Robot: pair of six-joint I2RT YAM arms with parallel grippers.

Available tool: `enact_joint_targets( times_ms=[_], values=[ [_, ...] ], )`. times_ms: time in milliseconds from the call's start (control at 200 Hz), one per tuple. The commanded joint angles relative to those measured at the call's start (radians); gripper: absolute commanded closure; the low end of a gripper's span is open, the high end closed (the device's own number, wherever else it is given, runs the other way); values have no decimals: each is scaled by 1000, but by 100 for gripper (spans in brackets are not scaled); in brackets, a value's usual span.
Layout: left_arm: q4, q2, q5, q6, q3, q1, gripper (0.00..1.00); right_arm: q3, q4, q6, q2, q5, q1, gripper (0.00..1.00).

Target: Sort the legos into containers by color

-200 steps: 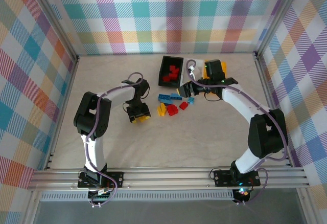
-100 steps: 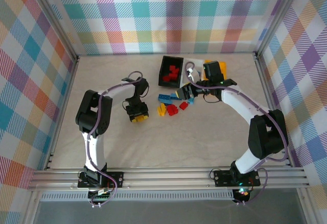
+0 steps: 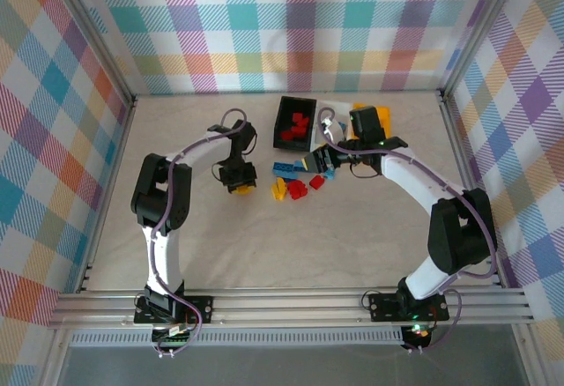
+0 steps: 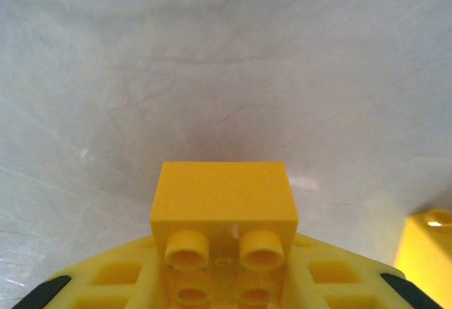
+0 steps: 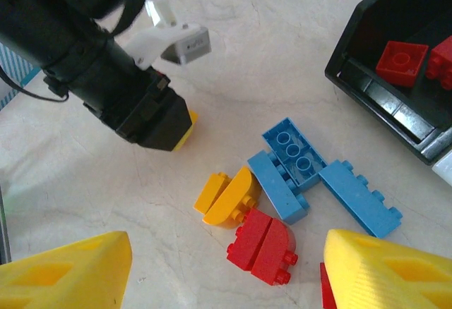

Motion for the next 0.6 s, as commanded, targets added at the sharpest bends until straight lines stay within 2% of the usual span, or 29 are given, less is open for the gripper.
enact_joint_targets(
  times_ms=[0, 245, 435, 550, 595],
  values=[
    [5, 0, 35, 24, 102, 9, 66, -57, 50, 47, -62, -26, -17, 27],
    [56, 109, 97, -6, 420, 2, 65, -135, 138, 139, -136, 31, -53, 26],
    [66, 323, 169, -46, 781, -14, 66, -190, 235, 263, -218, 129, -81, 24],
    [73, 470, 252, -74, 1032, -47, 65, -202, 227, 374, -245, 201, -134, 23],
    [93, 513, 288, -97, 1103, -63, 65, -184, 185, 463, -231, 238, -163, 24]
  ],
)
